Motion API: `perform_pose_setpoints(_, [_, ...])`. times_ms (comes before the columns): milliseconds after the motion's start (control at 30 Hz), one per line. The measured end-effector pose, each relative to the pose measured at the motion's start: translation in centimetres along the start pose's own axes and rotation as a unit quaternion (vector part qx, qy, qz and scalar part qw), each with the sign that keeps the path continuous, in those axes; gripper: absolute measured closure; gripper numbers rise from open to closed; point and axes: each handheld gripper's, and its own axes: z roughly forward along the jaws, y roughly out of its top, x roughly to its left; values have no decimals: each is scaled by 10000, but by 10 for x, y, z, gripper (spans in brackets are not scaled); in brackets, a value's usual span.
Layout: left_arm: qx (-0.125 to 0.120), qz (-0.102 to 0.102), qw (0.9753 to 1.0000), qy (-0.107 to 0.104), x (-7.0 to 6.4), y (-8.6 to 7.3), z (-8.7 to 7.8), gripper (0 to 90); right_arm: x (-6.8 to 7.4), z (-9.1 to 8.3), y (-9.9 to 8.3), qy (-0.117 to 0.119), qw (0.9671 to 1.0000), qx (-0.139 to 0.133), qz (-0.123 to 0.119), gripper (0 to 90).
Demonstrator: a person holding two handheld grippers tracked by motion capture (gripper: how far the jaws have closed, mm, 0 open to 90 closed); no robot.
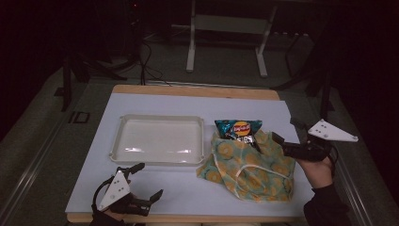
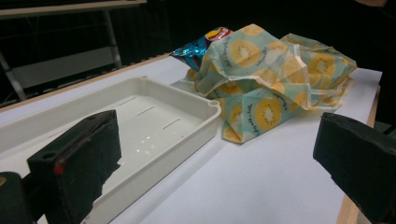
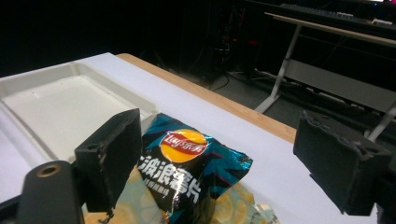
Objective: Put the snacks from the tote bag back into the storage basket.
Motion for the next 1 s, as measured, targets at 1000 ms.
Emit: perform_pose_setpoints(1000, [199,27,9998,86,2,-2,6,13,-49,95,-24,502,9927,1095,100,338])
